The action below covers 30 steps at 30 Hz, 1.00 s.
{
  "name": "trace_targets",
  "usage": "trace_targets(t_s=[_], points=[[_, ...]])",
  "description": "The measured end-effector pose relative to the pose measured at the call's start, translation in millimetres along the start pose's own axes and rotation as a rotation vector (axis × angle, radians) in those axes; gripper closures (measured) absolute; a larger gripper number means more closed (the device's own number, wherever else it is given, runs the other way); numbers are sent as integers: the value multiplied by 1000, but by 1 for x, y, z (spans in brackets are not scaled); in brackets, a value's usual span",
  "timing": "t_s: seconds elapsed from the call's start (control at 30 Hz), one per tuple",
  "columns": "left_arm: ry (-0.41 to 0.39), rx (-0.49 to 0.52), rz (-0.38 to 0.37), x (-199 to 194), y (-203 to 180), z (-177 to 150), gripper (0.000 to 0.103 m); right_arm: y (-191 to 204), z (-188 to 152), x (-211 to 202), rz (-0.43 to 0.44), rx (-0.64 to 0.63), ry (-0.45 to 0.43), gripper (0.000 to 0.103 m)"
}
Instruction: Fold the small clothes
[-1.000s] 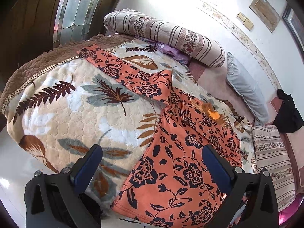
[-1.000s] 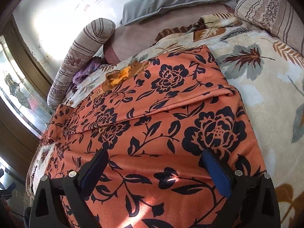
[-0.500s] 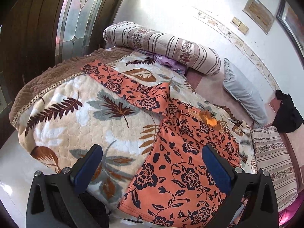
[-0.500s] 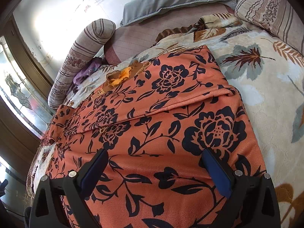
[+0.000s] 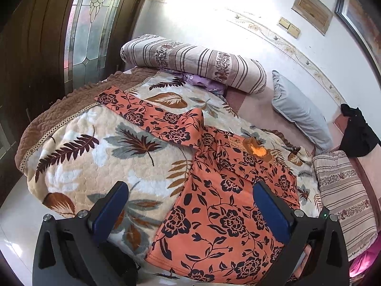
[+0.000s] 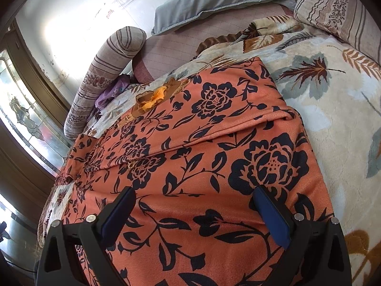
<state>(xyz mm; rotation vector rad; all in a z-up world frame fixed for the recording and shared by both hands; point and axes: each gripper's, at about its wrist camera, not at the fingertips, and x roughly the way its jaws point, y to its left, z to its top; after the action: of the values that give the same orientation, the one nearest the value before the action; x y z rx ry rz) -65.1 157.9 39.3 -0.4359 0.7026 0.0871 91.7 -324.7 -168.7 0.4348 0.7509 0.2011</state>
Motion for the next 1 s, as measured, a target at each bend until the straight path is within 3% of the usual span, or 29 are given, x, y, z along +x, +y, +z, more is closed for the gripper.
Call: trace_targets(t_s=[0.53,0.67,0.73,0.87,1.0], points=[[5,3,4,0,-1,-1,0,0,0,1,-1,1,0,3],[7,-13,-8,6,8,-2,0,10,0,-2,-56,-41,21,3],[23,-35,-12,18,17,-2,0,20,0,-11,-80,-74,16,3],[78,-78,-17,57,37,4,0,48,6,-34,-25,-110,-23,3],[110,-125,-64,111,57,33,0,81,17,-26,47,-107,6,3]])
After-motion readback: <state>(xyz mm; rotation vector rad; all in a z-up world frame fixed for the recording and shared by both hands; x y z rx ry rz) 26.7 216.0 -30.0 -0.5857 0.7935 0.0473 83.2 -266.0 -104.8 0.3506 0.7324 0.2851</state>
